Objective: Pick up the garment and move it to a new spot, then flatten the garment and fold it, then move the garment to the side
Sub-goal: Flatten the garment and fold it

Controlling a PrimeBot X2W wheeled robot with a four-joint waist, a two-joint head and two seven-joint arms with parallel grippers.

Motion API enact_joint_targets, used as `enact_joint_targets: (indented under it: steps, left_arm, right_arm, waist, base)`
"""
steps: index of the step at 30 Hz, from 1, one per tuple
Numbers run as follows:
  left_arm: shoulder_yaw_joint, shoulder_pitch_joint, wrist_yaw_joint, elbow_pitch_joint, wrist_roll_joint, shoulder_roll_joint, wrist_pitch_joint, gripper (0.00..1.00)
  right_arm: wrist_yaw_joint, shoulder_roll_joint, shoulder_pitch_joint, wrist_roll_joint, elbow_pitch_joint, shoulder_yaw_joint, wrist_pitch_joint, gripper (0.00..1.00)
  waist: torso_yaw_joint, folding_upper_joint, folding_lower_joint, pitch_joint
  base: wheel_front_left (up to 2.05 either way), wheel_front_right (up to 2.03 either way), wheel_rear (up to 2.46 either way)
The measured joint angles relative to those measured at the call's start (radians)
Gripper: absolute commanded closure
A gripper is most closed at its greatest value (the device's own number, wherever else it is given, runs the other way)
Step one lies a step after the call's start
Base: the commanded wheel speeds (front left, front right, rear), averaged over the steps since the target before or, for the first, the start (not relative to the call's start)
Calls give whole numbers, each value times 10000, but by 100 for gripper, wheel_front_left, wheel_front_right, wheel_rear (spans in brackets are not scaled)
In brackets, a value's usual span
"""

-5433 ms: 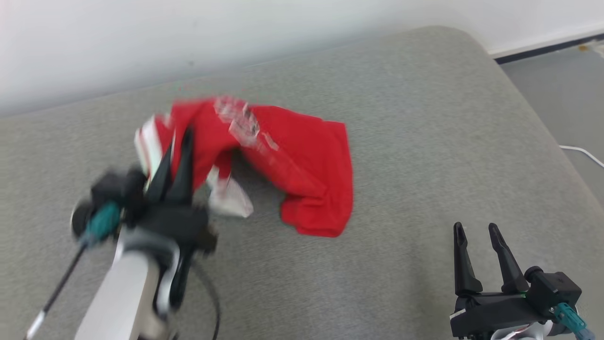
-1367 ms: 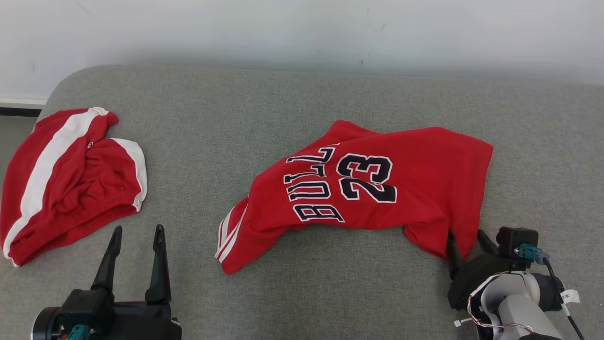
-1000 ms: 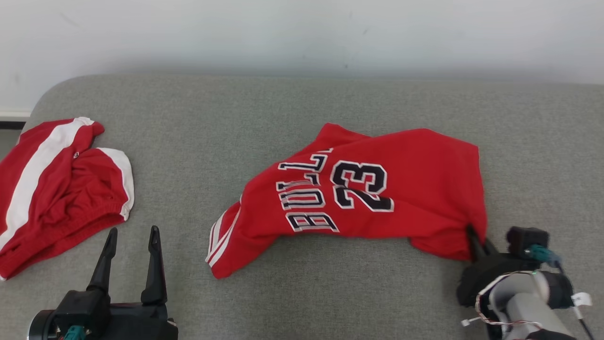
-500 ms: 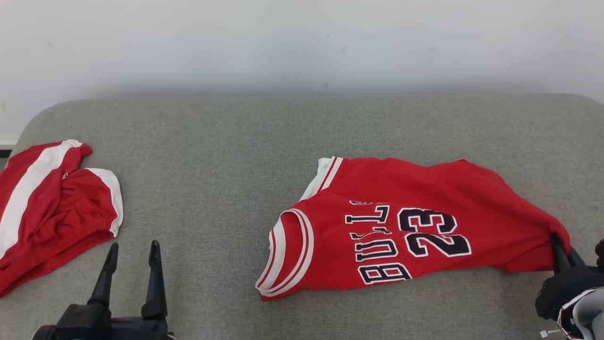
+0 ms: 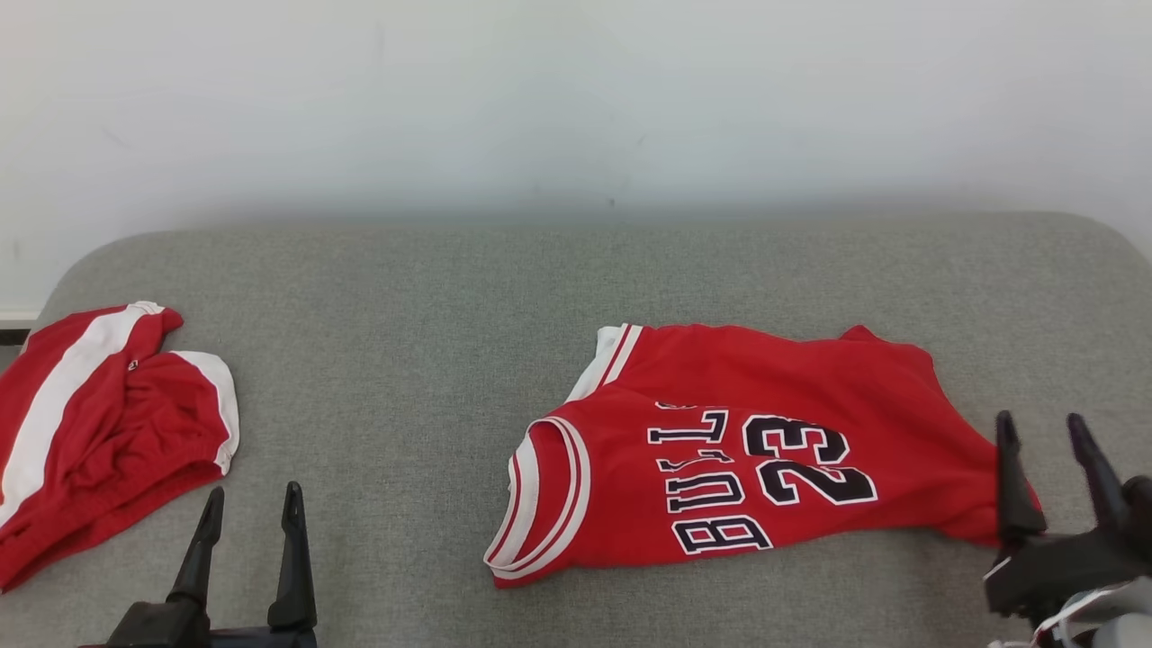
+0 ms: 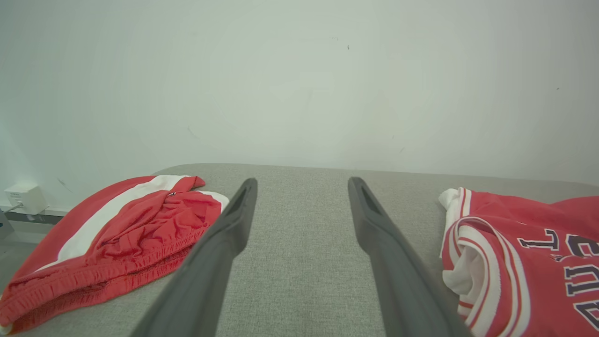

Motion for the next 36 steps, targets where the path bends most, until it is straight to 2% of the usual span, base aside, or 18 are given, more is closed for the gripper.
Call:
enact_joint_targets:
  steps: [8,16,25,36]
  left_arm:
    - [-4,170,-13,-40,8,0,0,0]
    - [-21,181,-13,-86,21,6,0,0]
    - [-341,32,-13,-63,82,10,0,0]
    - [-2077,-1035,-13,976,-318,167,0,0]
  right_arm:
    - [0,1110,1338,-341,-1732,332,-247,0]
    - [0,1645,2307,-410,-2658,591,-301,0]
    - [0,1764,2445,-410,-2817,767,-320,0]
    - [0,1760,2248,-374,-2671,1034,-324,0]
  waist:
    - [-65,0,0,-170]
    - [-121,0,0,-148]
    - [-259,0,0,-47]
    - [-664,0,2,109]
  base:
    - [0,0,0]
    - [0,0,0]
    - [0,0,0]
    - [0,0,0]
